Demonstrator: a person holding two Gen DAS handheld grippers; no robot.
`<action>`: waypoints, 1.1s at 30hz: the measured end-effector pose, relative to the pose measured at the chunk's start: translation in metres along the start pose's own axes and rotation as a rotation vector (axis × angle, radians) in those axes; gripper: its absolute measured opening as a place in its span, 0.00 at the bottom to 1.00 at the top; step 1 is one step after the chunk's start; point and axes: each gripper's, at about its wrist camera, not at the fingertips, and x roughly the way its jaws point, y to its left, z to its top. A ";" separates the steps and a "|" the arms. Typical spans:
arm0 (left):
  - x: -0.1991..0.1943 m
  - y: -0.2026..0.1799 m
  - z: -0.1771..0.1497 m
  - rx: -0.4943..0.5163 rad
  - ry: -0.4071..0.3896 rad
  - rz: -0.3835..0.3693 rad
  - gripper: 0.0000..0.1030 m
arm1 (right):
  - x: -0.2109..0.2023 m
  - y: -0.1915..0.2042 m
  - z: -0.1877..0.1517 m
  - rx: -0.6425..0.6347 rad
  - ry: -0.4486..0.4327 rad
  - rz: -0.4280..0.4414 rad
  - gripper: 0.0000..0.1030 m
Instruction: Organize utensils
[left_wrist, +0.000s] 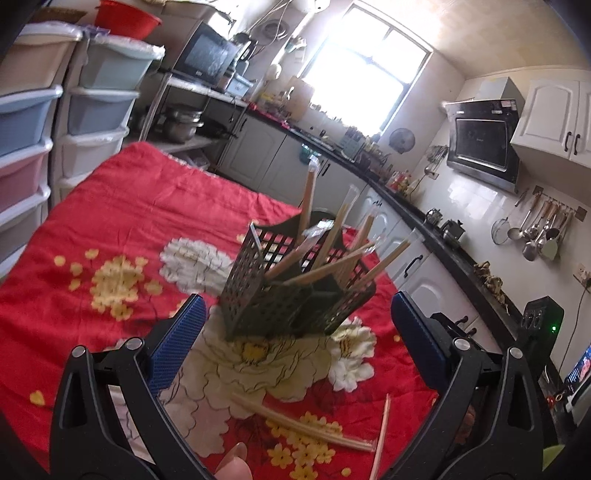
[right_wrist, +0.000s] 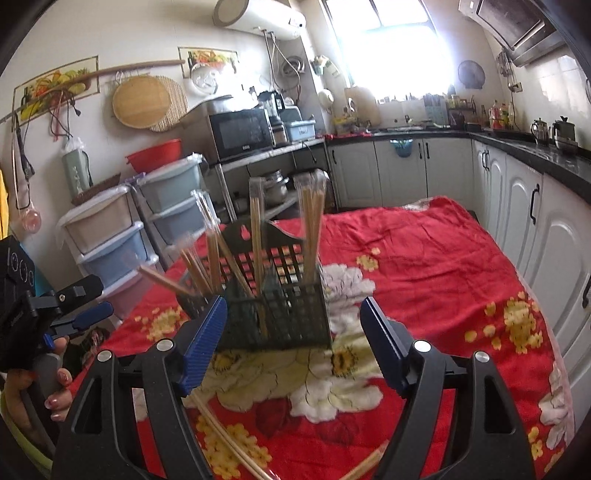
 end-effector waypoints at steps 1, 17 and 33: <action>0.001 0.002 -0.002 -0.004 0.008 0.005 0.90 | 0.000 -0.001 -0.003 0.002 0.009 -0.004 0.70; 0.025 0.019 -0.048 -0.089 0.180 -0.008 0.90 | 0.008 -0.007 -0.039 -0.011 0.137 -0.022 0.71; 0.053 0.032 -0.092 -0.196 0.377 -0.050 0.89 | 0.016 -0.028 -0.076 0.001 0.269 -0.102 0.74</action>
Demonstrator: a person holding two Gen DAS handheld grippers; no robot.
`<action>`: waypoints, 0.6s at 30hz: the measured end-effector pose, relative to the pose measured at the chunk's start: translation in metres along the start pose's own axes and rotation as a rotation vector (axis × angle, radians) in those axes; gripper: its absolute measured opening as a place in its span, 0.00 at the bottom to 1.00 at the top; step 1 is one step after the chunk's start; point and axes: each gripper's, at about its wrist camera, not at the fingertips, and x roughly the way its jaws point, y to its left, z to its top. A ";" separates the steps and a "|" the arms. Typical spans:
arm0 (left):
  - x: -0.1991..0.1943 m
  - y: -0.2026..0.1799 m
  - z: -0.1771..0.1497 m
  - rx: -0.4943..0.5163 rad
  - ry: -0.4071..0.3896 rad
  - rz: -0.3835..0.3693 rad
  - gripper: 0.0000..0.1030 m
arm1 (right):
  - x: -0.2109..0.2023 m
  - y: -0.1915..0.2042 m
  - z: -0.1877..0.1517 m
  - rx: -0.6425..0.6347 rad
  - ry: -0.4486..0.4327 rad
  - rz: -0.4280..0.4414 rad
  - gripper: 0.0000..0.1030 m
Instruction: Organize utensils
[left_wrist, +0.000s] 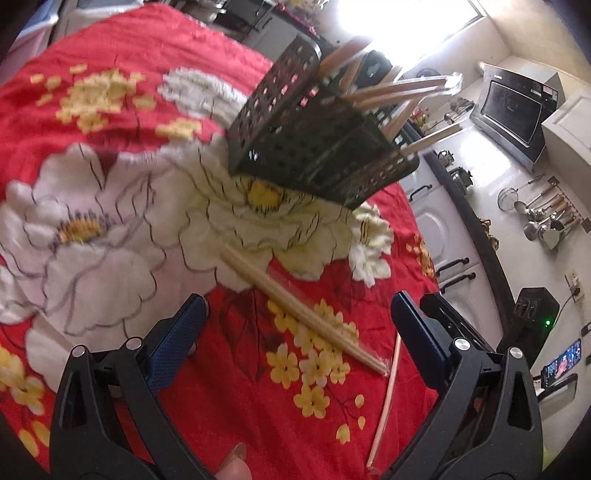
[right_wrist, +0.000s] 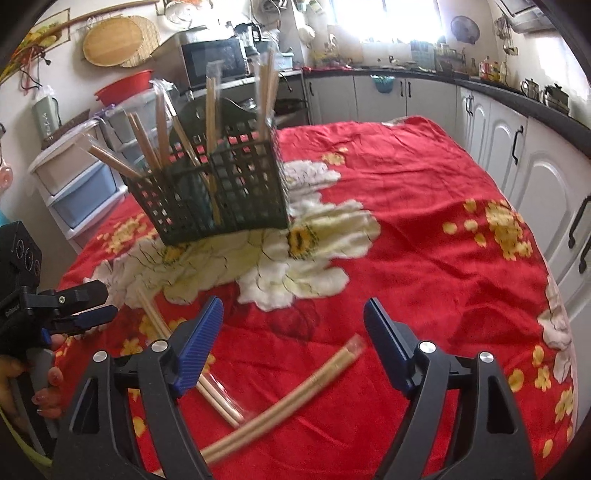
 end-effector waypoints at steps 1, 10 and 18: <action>0.002 0.001 -0.001 -0.006 0.006 0.002 0.89 | 0.000 -0.001 -0.002 0.003 0.007 -0.001 0.74; 0.011 0.007 0.007 -0.043 -0.002 -0.004 0.89 | 0.008 -0.012 -0.019 0.031 0.091 0.001 0.73; 0.023 0.011 0.022 -0.040 -0.025 0.036 0.74 | 0.028 -0.023 -0.021 0.113 0.177 -0.006 0.46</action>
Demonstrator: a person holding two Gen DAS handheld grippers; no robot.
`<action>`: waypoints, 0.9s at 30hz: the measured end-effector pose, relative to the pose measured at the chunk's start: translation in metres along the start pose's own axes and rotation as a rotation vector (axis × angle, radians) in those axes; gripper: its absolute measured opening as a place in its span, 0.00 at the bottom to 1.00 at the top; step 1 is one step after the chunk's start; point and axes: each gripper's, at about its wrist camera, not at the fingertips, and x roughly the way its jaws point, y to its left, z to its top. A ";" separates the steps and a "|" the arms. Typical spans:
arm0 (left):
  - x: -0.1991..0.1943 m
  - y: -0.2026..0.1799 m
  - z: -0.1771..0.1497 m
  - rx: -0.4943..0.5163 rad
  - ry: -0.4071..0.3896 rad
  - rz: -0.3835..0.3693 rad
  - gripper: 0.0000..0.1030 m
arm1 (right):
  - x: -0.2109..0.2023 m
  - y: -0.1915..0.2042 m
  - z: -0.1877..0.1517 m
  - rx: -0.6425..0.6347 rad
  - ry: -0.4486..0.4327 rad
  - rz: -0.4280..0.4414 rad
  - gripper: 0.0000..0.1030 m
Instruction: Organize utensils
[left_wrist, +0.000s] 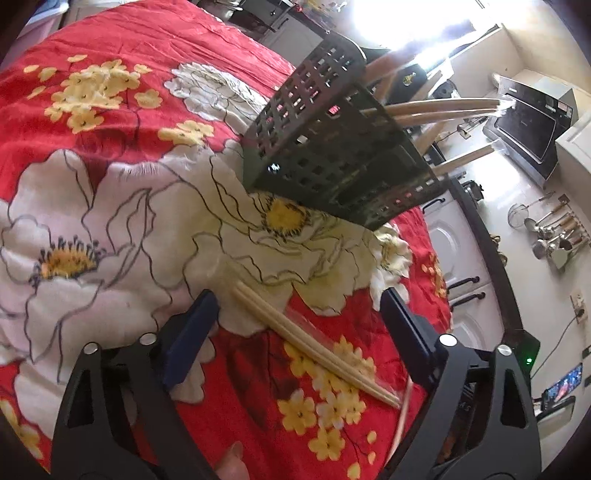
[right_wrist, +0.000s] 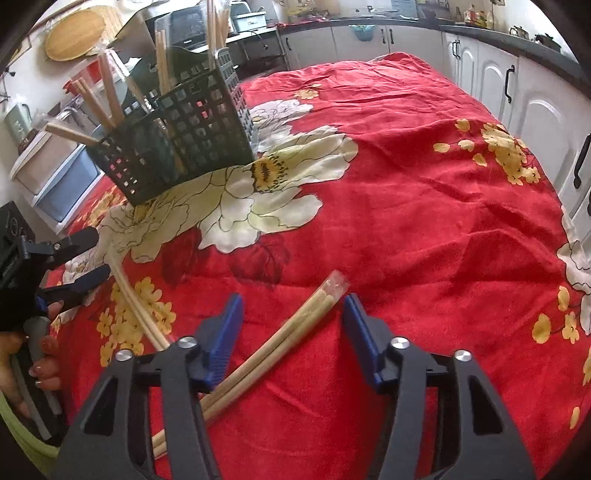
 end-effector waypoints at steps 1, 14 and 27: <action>0.002 0.000 0.001 0.004 -0.004 0.015 0.68 | 0.001 -0.001 0.001 0.010 0.001 0.001 0.44; -0.001 0.015 0.004 -0.018 -0.001 0.072 0.17 | -0.001 -0.008 0.009 0.091 -0.023 0.095 0.09; -0.028 0.015 0.013 -0.045 -0.046 -0.043 0.06 | -0.035 0.022 0.038 -0.006 -0.132 0.197 0.07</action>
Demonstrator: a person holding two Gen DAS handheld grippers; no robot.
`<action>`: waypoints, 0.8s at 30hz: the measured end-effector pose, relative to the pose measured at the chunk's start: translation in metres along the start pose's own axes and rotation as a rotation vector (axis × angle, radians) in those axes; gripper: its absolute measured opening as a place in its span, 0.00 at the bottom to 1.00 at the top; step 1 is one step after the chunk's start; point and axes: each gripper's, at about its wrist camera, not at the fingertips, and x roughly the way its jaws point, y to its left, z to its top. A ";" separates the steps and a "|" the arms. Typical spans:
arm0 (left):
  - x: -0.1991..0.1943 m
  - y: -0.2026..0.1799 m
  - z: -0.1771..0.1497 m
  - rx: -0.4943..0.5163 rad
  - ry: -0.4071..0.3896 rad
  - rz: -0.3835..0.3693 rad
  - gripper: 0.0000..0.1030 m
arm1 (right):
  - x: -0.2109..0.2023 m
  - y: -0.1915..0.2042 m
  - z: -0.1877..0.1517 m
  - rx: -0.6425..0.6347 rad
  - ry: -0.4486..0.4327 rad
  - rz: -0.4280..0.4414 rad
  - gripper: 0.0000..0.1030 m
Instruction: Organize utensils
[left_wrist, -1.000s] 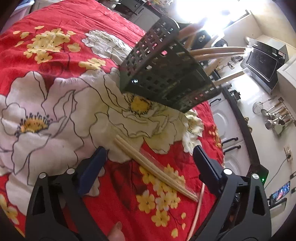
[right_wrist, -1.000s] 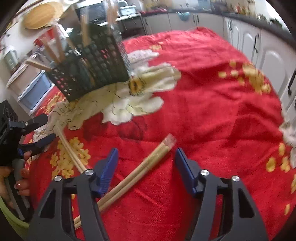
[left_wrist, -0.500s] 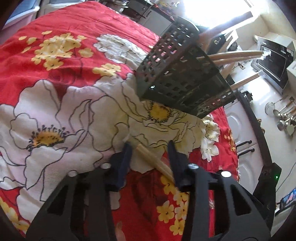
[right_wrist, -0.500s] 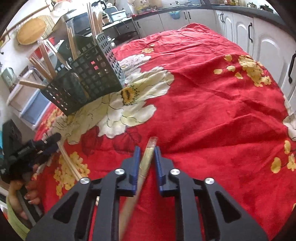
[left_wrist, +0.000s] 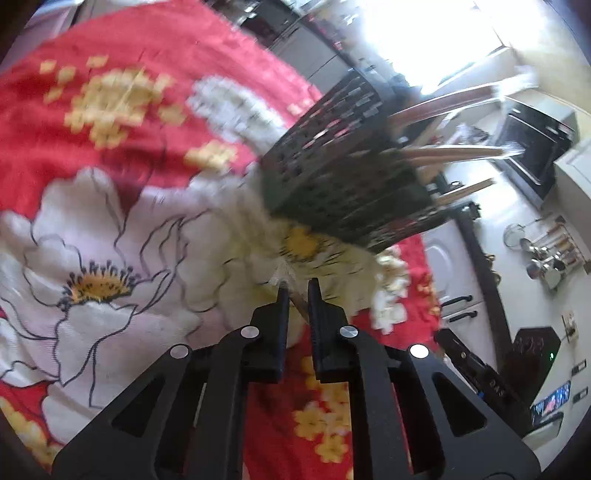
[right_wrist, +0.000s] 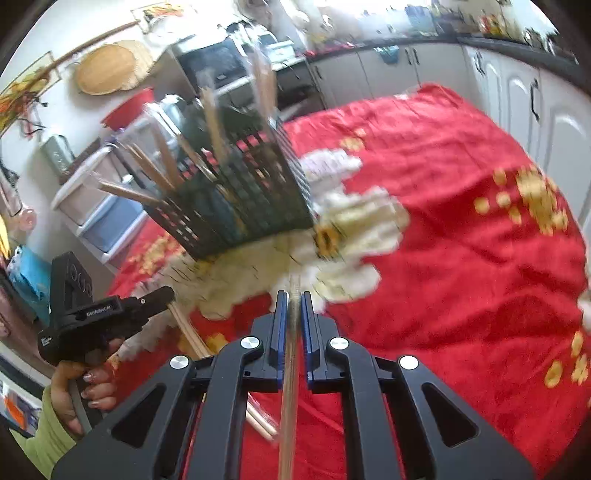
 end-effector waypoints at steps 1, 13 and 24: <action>-0.009 -0.008 0.002 0.025 -0.021 -0.009 0.05 | -0.003 0.003 0.002 -0.007 -0.009 0.006 0.07; -0.077 -0.098 0.022 0.277 -0.208 -0.078 0.02 | -0.040 0.043 0.044 -0.122 -0.164 0.079 0.07; -0.103 -0.149 0.031 0.396 -0.297 -0.136 0.02 | -0.069 0.067 0.071 -0.175 -0.302 0.109 0.06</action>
